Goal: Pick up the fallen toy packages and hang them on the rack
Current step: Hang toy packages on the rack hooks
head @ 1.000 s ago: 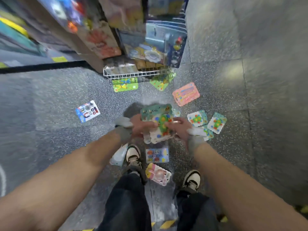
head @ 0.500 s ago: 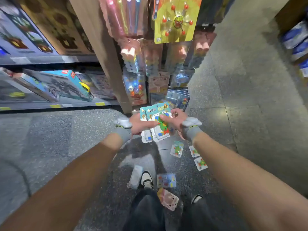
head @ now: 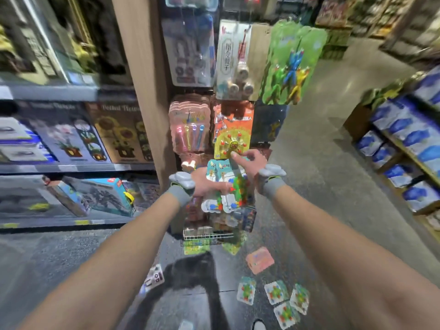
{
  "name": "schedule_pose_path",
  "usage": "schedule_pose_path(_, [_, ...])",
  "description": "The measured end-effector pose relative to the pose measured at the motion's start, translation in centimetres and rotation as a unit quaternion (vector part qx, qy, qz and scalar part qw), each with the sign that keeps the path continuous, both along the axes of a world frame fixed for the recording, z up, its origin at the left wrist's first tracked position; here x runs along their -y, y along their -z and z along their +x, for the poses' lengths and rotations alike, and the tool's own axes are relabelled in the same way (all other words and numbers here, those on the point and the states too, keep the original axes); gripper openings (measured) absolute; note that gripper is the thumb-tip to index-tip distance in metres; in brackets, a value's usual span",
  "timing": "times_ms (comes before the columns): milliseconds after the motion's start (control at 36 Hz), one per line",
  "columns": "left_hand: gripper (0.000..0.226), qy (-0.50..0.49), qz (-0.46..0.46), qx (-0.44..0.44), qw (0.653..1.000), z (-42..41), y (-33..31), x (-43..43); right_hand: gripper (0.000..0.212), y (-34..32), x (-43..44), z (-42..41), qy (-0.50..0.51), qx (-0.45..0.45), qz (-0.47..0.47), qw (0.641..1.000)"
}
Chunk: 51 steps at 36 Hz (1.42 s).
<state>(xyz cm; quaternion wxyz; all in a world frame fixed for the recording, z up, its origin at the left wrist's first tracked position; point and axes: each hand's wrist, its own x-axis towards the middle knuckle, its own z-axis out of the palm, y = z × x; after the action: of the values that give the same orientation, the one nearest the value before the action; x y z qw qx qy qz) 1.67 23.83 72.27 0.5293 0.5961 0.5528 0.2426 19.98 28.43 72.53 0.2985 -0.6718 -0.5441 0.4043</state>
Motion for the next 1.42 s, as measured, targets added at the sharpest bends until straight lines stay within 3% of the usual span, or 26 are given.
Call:
schedule_pose_path(139, [0.023, 0.006, 0.064, -0.029, 0.998, 2.5, -4.1, -0.7, 0.055, -3.3, -1.8, 2.7, -0.004, -0.028, 0.021, 0.999])
schedule_pose_path(333, [0.009, 0.017, 0.119, -0.085, 0.989, 4.7, -8.6, -1.1, 0.042, -8.2, -1.9, 5.3, -0.014, -0.035, 0.07, 0.997])
schedule_pose_path(444, [0.009, 0.01, 0.155, -0.087, 0.984, 5.7, -11.0, -1.4, 0.048, -10.4, -3.0, 6.4, -0.013, -0.049, 0.087, 0.995])
schedule_pose_path(611, [0.02, -0.017, 0.184, -0.078, 0.98, 6.3, -14.0, -2.5, 0.036, -14.6, -3.7, 7.0, -0.035, -0.069, 0.101, 0.992])
schedule_pose_path(722, [0.022, -0.028, 0.208, -0.09, 0.974, 6.6, -16.2, -3.0, 0.054, -16.5, -5.0, 7.5, -0.058, -0.065, 0.109, 0.99])
schedule_pose_path(833, [0.021, -0.04, 0.214, -0.099, 0.971, 6.6, -17.4, -3.6, 0.053, -18.2, -5.6, 7.3, -0.065, -0.063, 0.124, 0.988])
schedule_pose_path(972, [0.024, -0.062, 0.249, -0.102, 0.961, 6.5, -19.9, -4.5, 0.037, -21.4, -6.8, 6.8, -0.061, -0.05, 0.169, 0.982])
schedule_pose_path(1056, [0.039, -0.078, 0.253, -0.092, 0.96, 6.1, -21.1, -5.1, 0.04, -23.3, -7.7, 6.9, -0.055, -0.046, 0.19, 0.979])
schedule_pose_path(1417, [0.04, -0.108, 0.302, -0.088, 0.943, 5.0, -27.6, -6.8, 0.027, -34.1, -9.5, 8.0, 0.001, -0.015, 0.359, 0.933])
